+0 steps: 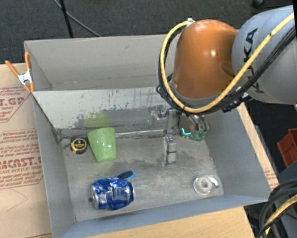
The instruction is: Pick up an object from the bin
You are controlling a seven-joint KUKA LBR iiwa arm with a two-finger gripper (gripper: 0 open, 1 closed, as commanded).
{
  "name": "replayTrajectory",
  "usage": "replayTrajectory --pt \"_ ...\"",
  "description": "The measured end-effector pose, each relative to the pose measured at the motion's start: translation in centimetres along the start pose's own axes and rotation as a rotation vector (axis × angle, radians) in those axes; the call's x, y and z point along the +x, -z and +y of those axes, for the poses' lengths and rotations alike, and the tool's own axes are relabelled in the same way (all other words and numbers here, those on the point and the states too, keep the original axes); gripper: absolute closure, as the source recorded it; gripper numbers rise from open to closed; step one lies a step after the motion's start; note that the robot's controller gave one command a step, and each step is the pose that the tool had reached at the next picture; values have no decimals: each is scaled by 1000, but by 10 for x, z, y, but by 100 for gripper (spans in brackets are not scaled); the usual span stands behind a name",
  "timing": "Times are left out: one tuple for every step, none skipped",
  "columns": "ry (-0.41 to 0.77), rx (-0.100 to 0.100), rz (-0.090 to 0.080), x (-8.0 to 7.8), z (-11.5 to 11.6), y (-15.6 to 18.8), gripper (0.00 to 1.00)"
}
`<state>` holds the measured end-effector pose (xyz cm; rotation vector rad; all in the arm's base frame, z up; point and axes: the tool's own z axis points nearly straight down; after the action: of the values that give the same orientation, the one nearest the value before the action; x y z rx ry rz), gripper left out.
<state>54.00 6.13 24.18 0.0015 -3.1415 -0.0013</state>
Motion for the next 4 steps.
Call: replayTrajectory --pt "245 -1 -4 52 107 -174 0" --pt "150 -1 -2 52 98 -141 0" --pt "112 0 -1 48 94 -138 0" --pt "88 0 2 47 109 -174 0"
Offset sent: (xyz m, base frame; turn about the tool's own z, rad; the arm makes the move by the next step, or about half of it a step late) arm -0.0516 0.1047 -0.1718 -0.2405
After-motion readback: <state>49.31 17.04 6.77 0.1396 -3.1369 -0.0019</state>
